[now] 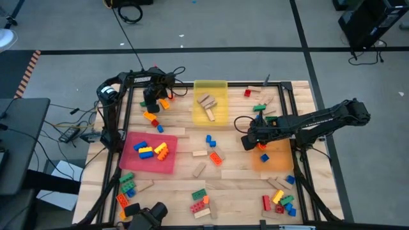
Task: Sort blocks by size
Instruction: Put the 3 stud green game piece into the pink bin
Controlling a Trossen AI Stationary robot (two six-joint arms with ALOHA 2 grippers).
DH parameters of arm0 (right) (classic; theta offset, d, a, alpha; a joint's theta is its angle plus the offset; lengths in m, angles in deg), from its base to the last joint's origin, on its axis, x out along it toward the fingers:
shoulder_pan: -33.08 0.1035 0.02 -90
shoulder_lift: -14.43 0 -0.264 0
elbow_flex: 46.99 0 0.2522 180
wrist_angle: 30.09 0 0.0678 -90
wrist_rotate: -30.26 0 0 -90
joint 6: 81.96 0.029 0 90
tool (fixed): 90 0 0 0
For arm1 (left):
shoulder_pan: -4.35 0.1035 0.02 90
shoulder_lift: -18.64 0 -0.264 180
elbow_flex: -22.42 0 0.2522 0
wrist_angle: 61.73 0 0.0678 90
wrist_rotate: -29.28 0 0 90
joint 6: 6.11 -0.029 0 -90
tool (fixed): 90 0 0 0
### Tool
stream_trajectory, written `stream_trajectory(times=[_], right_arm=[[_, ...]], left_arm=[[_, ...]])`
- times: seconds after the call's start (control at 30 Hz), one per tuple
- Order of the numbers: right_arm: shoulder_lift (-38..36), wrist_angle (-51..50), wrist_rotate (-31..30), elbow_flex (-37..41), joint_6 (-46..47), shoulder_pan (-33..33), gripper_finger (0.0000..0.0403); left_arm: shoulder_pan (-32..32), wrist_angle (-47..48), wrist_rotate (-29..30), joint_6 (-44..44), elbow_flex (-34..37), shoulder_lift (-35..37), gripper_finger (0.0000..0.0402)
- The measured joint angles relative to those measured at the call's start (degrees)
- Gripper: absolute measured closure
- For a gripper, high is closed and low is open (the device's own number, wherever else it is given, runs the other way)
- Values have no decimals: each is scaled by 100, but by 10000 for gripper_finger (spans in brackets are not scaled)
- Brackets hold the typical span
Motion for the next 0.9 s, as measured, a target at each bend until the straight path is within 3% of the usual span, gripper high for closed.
stream_trajectory(times=[0.27, 0.53, 0.7, 0.9], right_arm=[[-2, 2, 0, 0, -105, 0, 160], [0, 11, 0, 0, -272, 0, 160], [0, 11, 0, 2, -380, 0, 159], [0, 20, 0, 2, -628, 0, 159]], left_arm=[[-20, 127, -629, 620, 4, 782, 343], [-478, 477, -906, 2008, 4, 2415, 342], [-1372, 805, -909, 3222, 2, 3459, 342], [-3005, 923, -868, 4938, 2, 4114, 341]])
